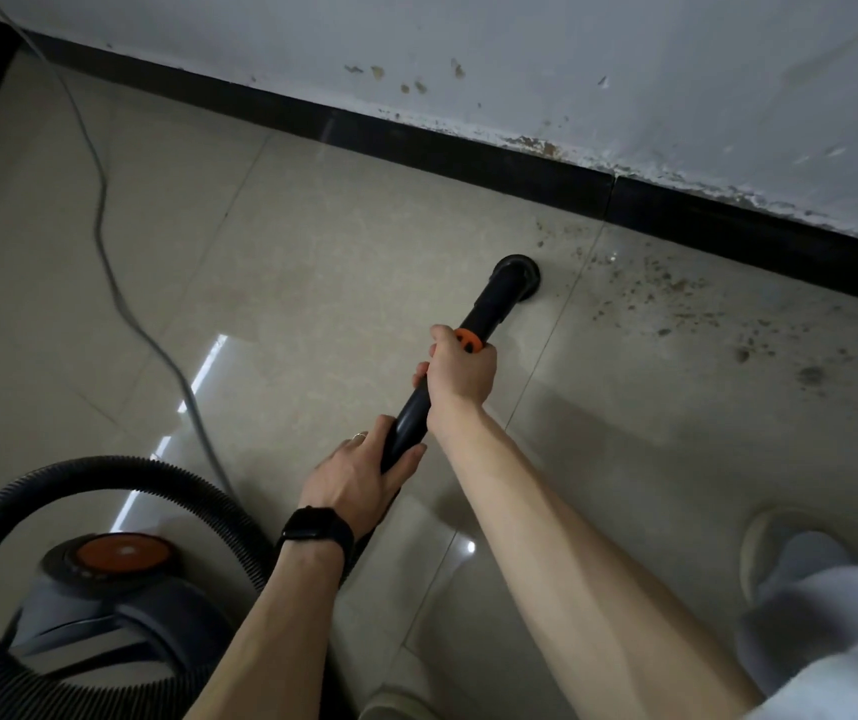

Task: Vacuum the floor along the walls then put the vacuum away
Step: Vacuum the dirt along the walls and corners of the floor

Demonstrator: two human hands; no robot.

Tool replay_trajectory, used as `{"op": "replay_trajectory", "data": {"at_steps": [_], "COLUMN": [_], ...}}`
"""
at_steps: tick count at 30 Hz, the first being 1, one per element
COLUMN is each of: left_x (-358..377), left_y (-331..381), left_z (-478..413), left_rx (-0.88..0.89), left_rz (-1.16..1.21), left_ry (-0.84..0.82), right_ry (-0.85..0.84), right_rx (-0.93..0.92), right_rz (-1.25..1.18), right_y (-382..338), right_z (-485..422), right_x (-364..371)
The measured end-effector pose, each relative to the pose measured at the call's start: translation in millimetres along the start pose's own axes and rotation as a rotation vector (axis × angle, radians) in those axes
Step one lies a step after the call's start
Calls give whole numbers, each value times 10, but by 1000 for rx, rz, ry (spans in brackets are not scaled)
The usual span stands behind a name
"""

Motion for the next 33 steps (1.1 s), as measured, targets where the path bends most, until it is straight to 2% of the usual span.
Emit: {"op": "replay_trajectory", "data": {"at_steps": [11, 33], "left_x": [124, 77], "left_y": [101, 361], "left_z": [-131, -497], "left_rx": [30, 25], "left_rz": [-69, -42], "left_ry": [-4, -9], "right_ry": [-66, -152], "right_rx": [18, -5], "right_rz": [-32, -27], "right_y": [-99, -393], "right_z": [-167, -519], "right_x": [-122, -16]}}
Point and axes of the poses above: each hand's wrist, its own z-axis away from the middle knuckle, its own x-axis out of the palm, y = z × x, the point moved 3 cm from there along -z, towards the middle knuckle, and after that the axes turned 6 degrees about -z, right-handed, at the moved point
